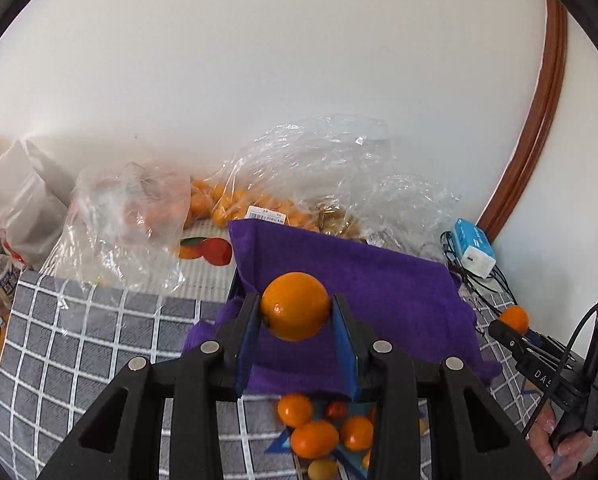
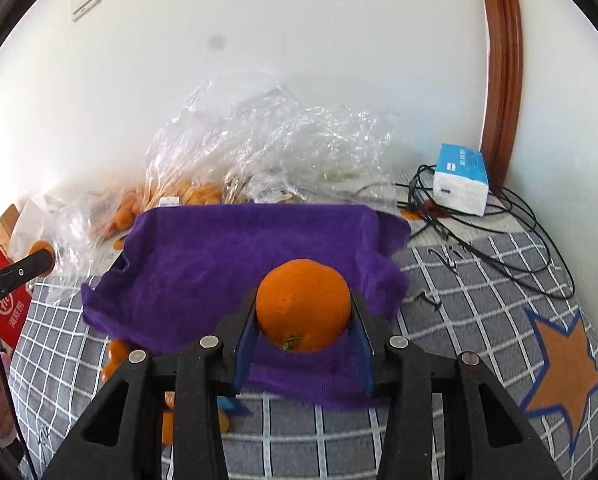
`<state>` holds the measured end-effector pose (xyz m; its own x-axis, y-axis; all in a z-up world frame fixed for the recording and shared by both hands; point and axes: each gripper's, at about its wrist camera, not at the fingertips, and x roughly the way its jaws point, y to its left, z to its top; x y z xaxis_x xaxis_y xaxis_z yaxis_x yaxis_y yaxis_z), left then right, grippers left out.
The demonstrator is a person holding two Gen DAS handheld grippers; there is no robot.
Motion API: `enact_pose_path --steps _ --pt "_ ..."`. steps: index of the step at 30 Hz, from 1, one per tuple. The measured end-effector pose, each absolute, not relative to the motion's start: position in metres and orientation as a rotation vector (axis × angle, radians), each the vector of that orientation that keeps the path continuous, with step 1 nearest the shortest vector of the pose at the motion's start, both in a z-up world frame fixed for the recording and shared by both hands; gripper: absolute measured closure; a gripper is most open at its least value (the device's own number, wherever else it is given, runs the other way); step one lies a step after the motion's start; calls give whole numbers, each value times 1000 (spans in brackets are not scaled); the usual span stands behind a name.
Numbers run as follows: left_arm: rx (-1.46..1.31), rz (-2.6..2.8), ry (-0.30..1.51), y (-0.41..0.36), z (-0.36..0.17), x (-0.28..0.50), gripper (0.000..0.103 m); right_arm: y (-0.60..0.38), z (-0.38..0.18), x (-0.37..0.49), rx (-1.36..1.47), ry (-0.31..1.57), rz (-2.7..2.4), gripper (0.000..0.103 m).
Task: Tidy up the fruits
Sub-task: 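Carry the held orange with the right gripper over the purple towel while the left gripper carries its orange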
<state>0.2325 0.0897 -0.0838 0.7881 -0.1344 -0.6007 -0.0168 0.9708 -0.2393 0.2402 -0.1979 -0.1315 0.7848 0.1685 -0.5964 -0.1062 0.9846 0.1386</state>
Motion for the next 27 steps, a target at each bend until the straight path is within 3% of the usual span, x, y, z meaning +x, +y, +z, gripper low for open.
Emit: enact_pose_path --steps 12,27 --pt "-250 -53 720 85 -107 300 69 -190 -151 301 98 692 134 61" --pt "-153 -47 836 69 -160 330 69 -179 -187 339 48 783 125 61"
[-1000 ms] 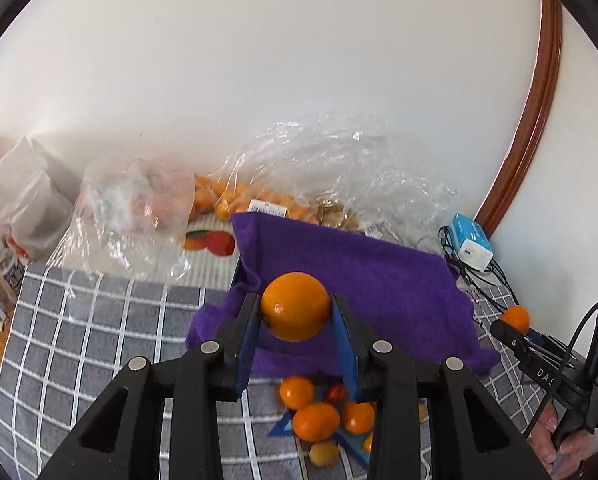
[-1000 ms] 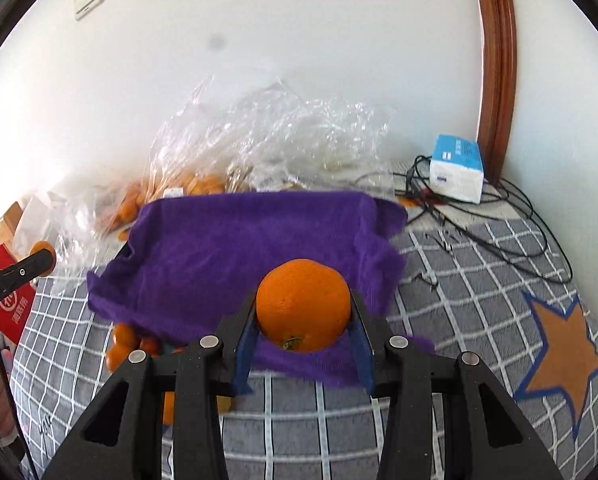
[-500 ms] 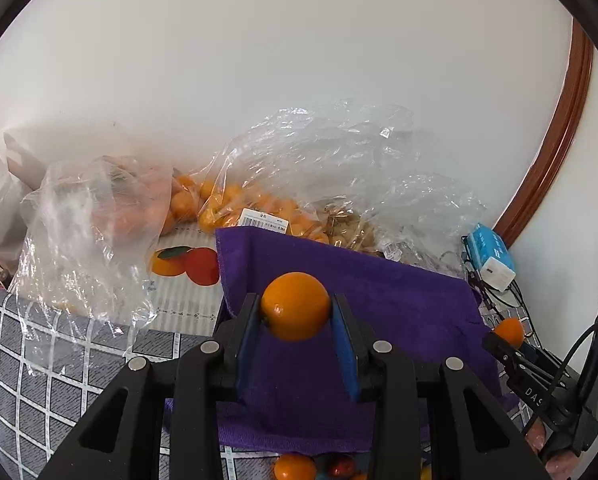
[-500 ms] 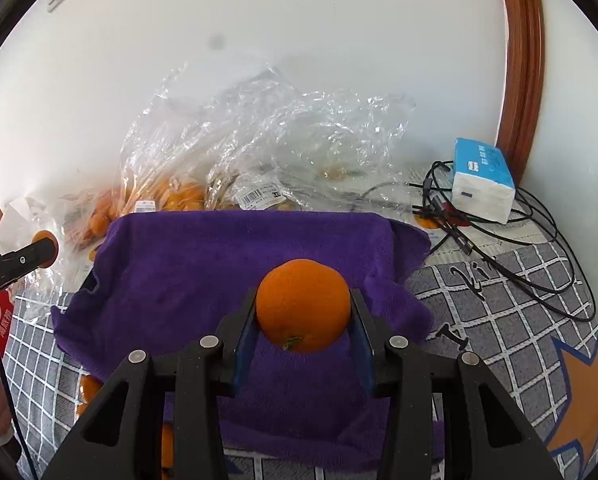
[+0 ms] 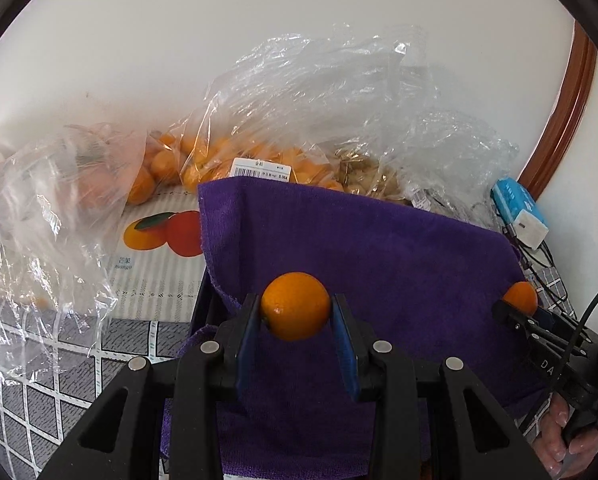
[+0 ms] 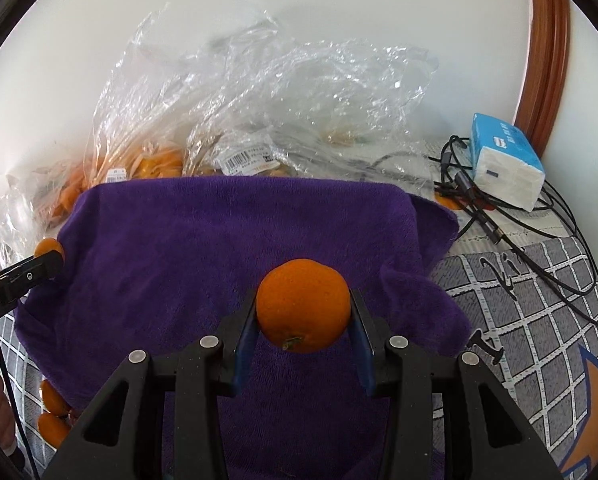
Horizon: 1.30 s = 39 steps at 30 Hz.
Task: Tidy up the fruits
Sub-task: 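Carry the held orange with the right gripper over the purple towel while the left gripper carries its orange, then open the right gripper onto the towel while the left gripper releases its orange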
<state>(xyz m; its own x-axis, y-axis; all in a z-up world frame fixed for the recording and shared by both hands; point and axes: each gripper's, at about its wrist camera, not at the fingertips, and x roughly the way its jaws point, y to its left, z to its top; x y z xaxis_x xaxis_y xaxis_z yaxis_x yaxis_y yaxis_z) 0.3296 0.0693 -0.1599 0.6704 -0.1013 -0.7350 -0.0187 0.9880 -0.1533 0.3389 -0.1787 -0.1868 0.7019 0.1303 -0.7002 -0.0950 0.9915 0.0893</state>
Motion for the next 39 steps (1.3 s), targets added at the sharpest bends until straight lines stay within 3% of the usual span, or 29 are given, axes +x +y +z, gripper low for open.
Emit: enact_pose_path --steps 16,20,23,25,39 --pt "-104 -78 924 56 -177 337 69 -176 -204 341 26 845 125 59" --pt "-81 -78 936 53 -178 339 69 -175 -198 335 29 837 123 39" --pt "-64 -76 907 50 -169 335 58 -176 -190 326 35 824 112 30" --pt "-65 -84 877 49 -160 331 47 -179 -185 321 46 818 104 29" --pt "-102 -72 687 57 -87 259 46 -195 -140 240 37 723 12 29"
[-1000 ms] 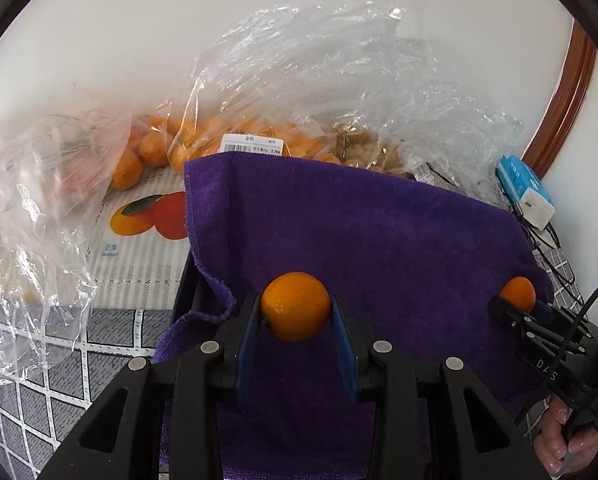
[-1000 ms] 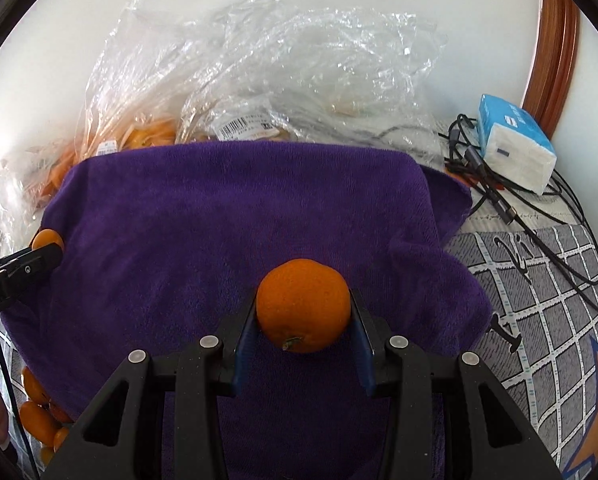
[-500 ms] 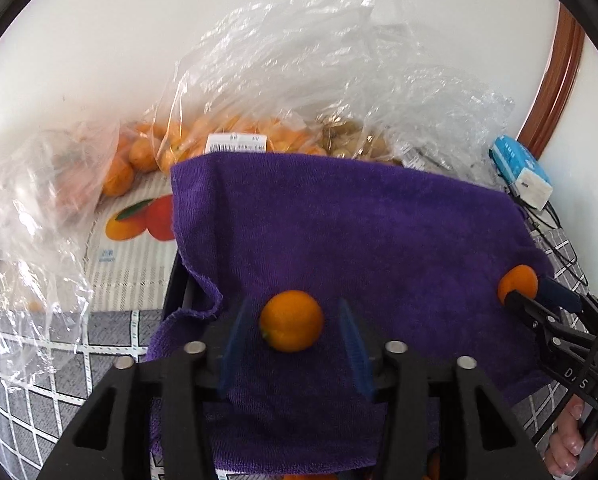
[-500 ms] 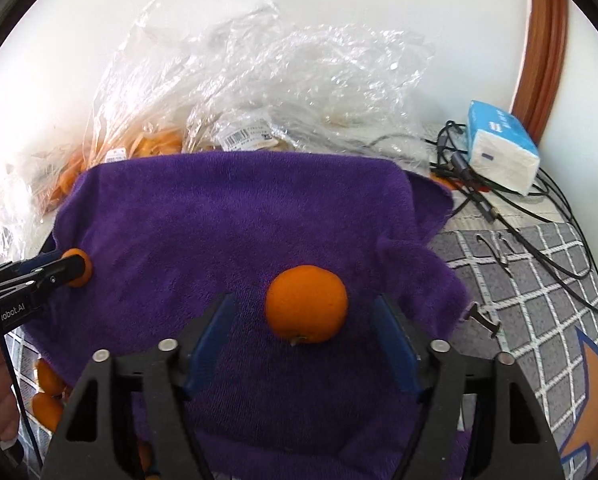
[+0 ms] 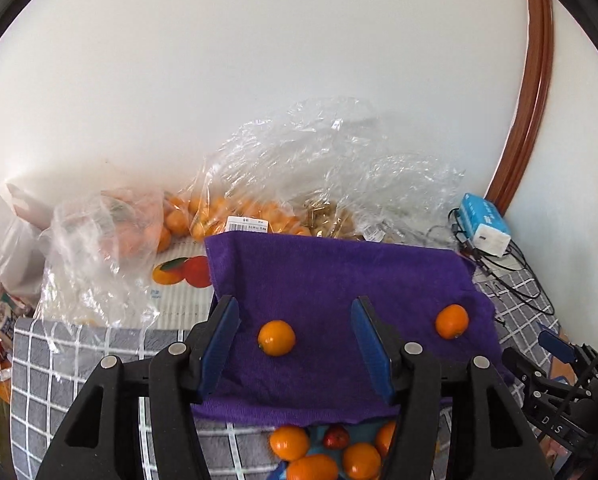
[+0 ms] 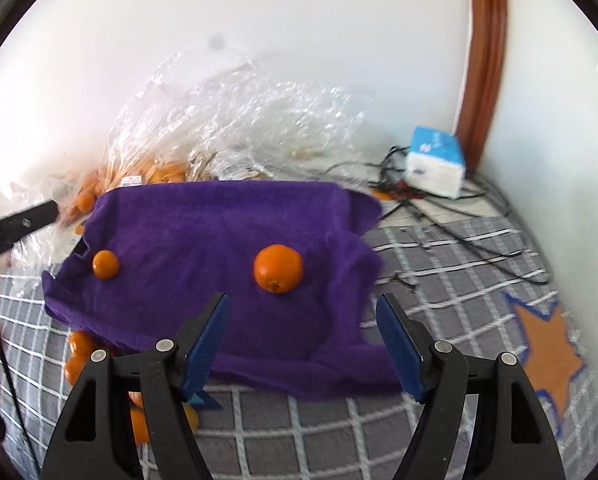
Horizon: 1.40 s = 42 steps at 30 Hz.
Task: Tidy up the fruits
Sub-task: 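Open the right gripper onto the towel while the left gripper releases its orange, then lift both open grippers away from the towel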
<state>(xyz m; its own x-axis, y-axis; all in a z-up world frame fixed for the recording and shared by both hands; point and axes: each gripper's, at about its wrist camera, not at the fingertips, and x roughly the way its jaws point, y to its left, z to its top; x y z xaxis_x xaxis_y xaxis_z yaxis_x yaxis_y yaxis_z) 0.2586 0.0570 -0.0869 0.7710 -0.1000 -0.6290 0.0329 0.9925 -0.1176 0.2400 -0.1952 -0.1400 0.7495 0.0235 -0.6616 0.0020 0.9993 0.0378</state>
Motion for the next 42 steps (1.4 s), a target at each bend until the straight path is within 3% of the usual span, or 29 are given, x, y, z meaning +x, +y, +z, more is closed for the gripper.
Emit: enact_pose_path --steps 9,20,42 --pt "-79 -43 711 72 -98 197 46 -196 -144 199 63 773 60 29" --pt "-171 50 807 103 -150 143 45 -184 -175 164 71 834 143 29" --pt "-181 164 844 122 -204 124 43 -174 -194 141 33 806 204 29"
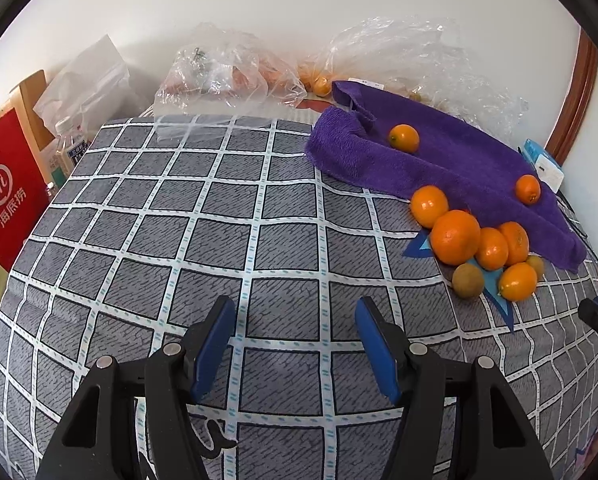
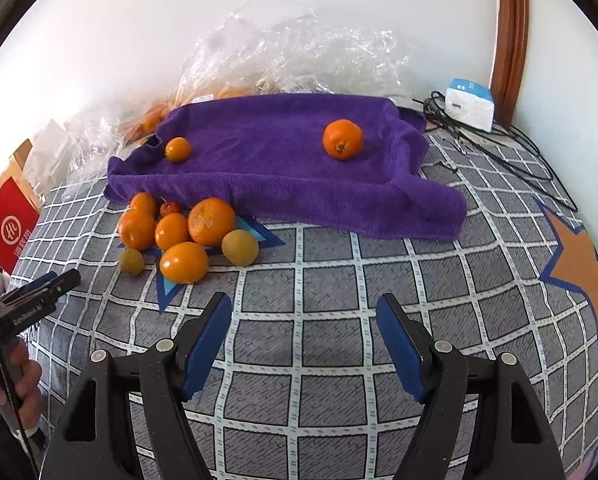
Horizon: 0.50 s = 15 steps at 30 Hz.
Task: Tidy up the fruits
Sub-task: 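Lift both open grippers away from the towel, then close the right gripper on a yellow-green citrus while the left gripper grasps another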
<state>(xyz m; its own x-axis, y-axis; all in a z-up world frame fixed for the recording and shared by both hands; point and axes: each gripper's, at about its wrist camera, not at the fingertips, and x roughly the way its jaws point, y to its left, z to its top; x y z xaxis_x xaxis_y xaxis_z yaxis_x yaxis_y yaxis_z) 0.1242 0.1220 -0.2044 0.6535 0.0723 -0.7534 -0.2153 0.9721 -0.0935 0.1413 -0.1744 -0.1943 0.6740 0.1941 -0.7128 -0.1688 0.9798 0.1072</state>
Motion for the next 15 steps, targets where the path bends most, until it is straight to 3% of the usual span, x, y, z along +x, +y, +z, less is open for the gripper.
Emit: enact_pose_path --steps 2,9,15 --pt "-185 160 841 123 -205 124 42 -172 -195 142 23 797 205 29" --pt "-181 108 850 121 -207 125 26 -163 -200 155 28 813 211 29" --pt "-223 90 835 125 -206 124 26 -154 -204 164 10 819 235 29"
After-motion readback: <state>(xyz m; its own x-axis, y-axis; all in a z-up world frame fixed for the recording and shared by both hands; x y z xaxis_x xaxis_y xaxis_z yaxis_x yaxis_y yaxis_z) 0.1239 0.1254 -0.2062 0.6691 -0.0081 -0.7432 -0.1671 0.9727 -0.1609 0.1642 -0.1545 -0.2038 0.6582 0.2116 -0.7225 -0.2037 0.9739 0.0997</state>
